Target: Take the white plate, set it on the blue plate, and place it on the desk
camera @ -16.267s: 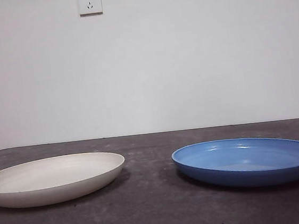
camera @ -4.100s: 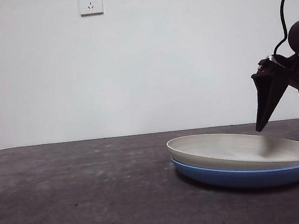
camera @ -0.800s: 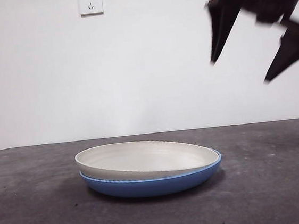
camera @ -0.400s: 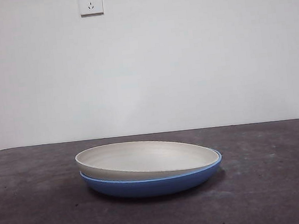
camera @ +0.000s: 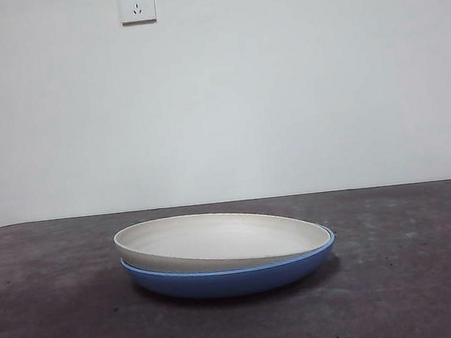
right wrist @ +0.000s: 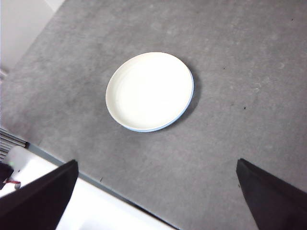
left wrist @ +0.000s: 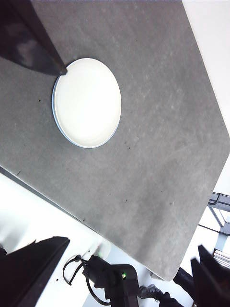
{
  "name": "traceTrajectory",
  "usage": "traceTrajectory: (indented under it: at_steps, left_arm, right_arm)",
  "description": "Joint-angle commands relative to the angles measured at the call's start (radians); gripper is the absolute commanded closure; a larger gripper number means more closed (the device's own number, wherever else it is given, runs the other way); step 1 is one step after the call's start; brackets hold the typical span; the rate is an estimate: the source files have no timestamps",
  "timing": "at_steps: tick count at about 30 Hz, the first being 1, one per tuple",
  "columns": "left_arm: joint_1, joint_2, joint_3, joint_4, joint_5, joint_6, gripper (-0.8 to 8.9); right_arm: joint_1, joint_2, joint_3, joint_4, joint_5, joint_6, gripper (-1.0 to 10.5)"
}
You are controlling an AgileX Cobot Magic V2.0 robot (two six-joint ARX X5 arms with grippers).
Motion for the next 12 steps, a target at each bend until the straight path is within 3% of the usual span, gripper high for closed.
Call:
traceTrajectory:
  at_steps: [1, 12]
  left_arm:
    - [-0.006, 0.004, 0.010, 0.011, -0.004, 0.005, 2.15]
    - [-0.006, 0.004, 0.010, 0.005, -0.004, 0.004, 2.19]
  right_arm:
    - [0.005, -0.044, 0.017, -0.026, 0.001, -0.008, 3.4]
    - [0.005, -0.113, 0.017, -0.079, 0.001, -0.019, 3.4]
